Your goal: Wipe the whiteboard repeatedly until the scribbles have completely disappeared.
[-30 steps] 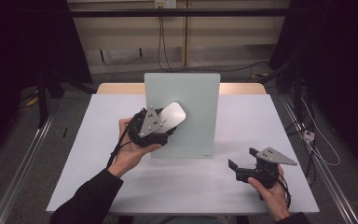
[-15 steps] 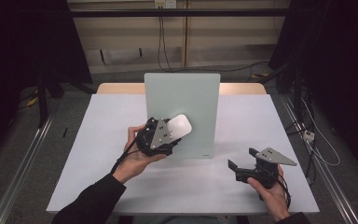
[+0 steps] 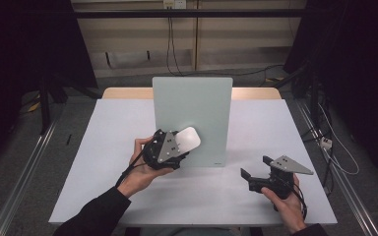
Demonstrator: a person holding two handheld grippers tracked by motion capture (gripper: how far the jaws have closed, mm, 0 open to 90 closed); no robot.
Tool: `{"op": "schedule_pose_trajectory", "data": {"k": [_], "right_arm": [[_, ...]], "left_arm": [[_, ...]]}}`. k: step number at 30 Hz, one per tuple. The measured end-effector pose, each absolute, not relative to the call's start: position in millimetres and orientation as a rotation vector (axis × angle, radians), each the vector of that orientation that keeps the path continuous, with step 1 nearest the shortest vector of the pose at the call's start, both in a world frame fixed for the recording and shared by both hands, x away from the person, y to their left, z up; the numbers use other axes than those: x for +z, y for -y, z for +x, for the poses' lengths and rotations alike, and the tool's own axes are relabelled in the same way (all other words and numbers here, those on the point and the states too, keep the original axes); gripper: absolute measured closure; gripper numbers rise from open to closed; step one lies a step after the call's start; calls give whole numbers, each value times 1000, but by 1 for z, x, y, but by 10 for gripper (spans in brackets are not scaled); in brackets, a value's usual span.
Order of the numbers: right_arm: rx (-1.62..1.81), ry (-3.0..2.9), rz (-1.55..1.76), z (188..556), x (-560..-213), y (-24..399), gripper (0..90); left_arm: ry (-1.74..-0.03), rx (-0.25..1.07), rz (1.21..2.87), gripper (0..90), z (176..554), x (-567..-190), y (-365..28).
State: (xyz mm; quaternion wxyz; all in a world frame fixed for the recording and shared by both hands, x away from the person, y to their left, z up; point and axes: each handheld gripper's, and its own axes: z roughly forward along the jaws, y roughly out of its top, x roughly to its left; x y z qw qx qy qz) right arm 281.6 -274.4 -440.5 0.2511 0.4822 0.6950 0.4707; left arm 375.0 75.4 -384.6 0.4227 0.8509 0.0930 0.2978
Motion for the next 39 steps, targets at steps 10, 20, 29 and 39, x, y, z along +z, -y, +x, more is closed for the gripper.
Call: {"op": "schedule_pose_trajectory", "data": {"k": [10, 20, 29, 39], "right_arm": [[1289, -1889, 1320, 282, -441, 275, 60], [1278, -1895, 1310, 282, -441, 273, 61], [1281, -1892, 1321, 282, -441, 274, 58], [1285, -1891, 1319, 282, -441, 274, 58]], "left_arm": [[-278, 753, 2047, 313, 385, -368, -87], [-149, 814, 2132, 312, 371, -396, -78], [-94, 771, 2196, 312, 361, -419, -68], [-146, 753, 2143, 312, 368, -406, -77]]}}
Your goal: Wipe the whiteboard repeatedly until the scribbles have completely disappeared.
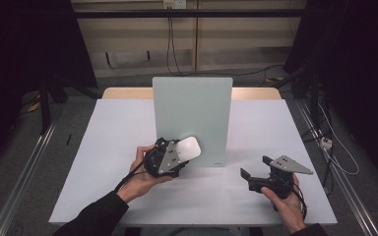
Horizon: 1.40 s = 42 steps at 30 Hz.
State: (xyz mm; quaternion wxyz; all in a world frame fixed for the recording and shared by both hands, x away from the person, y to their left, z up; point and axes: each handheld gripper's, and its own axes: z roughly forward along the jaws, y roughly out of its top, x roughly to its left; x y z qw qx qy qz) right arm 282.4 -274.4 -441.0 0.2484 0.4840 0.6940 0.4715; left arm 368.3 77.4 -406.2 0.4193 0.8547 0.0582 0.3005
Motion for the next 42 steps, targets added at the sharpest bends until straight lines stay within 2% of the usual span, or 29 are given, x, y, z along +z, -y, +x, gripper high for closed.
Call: {"op": "schedule_pose_trajectory", "data": {"k": [9, 21, 32, 42], "right_arm": [[1283, -1892, 1318, 283, -441, 274, 58], [1283, -1893, 1315, 282, -441, 274, 58], [1285, -1893, 1317, 282, -441, 275, 58], [1284, -1893, 1320, 283, -441, 275, 56]], "left_arm": [[-257, 692, 2018, 312, 388, -375, -97], [-132, 742, 2139, 312, 372, -400, -75], [-67, 674, 2243, 312, 361, -426, -55], [-65, 657, 2226, 312, 364, -418, -43]]}}
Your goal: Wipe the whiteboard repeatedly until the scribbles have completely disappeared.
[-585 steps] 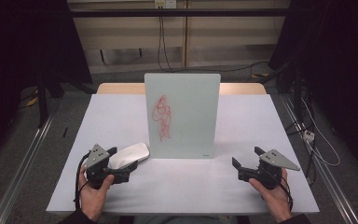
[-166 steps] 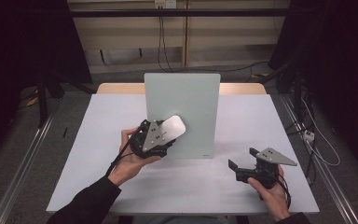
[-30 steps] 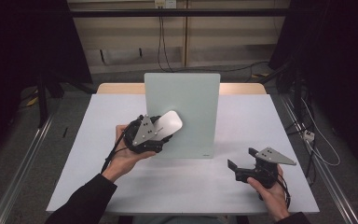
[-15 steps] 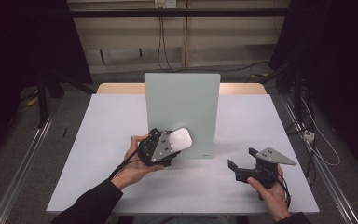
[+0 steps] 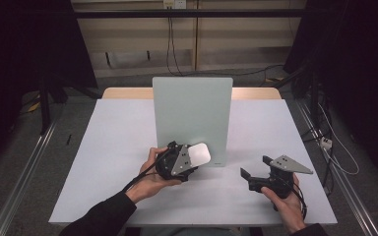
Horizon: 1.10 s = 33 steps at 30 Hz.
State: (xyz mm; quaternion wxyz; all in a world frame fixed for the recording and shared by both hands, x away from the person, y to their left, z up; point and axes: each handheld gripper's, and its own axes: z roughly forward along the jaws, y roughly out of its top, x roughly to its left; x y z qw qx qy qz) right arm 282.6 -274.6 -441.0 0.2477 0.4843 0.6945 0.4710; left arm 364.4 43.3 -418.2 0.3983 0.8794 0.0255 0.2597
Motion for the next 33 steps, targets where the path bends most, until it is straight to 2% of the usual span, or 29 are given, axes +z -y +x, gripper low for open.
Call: {"op": "schedule_pose_trajectory", "data": {"k": [12, 20, 33], "right_arm": [[1286, -1891, 1320, 282, -441, 275, 56], [1284, -1893, 1319, 282, -441, 274, 57], [1284, -1894, 1316, 283, -441, 274, 58]], "left_arm": [[-205, 624, 2075, 312, 388, -376, -64], [-142, 660, 2139, 312, 378, -391, -53], [-127, 639, 2210, 312, 366, -410, -40]]}}
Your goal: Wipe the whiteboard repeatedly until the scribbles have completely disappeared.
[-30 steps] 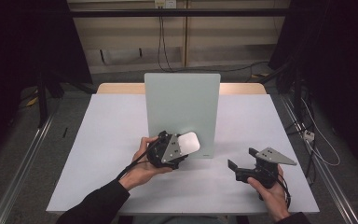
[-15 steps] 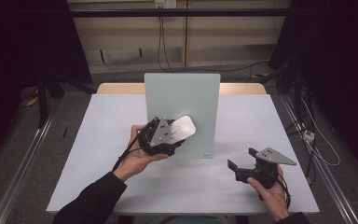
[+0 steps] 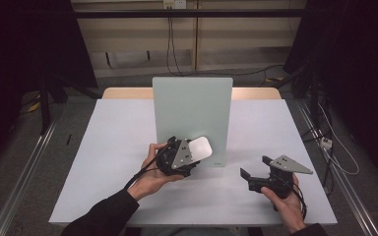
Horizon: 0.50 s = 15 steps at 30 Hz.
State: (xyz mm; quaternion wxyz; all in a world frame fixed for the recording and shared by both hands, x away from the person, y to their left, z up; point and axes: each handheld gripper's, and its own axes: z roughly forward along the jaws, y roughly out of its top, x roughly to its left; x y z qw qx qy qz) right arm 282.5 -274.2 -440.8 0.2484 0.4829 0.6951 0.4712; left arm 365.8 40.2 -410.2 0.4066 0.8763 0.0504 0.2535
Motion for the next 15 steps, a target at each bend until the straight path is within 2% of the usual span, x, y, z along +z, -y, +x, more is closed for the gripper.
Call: {"op": "schedule_pose_trajectory", "data": {"k": [15], "right_arm": [[1284, -1904, 1325, 286, -442, 273, 58]], "left_arm": [[-257, 470, 2194, 312, 366, -403, -60]]}}
